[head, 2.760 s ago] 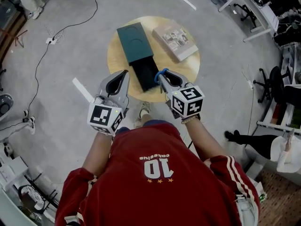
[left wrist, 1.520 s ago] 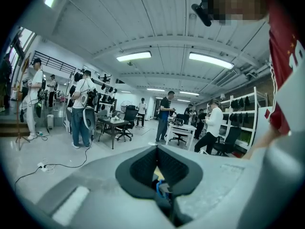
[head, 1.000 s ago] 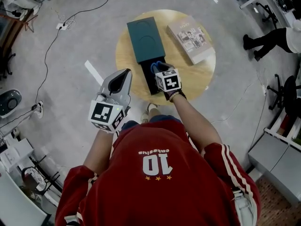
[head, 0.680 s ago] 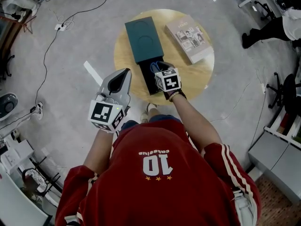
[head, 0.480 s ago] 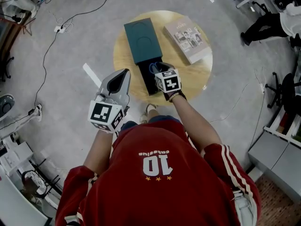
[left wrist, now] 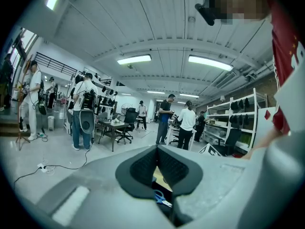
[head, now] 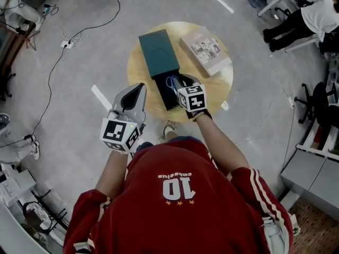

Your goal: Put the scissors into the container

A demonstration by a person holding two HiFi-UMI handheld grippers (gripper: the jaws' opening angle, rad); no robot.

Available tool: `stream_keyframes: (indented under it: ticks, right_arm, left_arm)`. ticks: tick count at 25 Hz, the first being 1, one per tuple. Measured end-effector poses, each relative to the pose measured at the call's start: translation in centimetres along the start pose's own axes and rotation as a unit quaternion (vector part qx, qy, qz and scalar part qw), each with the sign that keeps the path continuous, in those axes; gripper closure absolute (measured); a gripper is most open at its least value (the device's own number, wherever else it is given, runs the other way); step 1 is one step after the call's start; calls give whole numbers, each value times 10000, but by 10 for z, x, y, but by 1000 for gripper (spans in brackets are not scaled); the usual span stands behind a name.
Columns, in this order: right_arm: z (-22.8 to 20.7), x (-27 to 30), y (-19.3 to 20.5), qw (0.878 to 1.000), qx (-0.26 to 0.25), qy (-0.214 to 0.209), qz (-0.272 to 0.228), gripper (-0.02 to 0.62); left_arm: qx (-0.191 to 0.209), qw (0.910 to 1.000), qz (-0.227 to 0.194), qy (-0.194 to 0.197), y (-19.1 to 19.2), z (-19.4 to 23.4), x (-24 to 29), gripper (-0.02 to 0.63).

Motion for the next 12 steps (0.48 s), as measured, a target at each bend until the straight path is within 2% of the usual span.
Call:
stream_keyframes:
  ticks: [12]
  right_arm:
    - [38, -94, -45, 9943, -321, 317, -964, 494]
  left_arm:
    - [24, 9990, -390, 226, -21, -21, -32, 603]
Point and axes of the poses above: the fingertips, and each gripper's own axes: x forward along the fingers, z to its left, y out of its underside, the point moved 3 cm from there along -x, backward along the fingers, and after that the axes turned 15 degrees about -y, right-handed, at the moved point
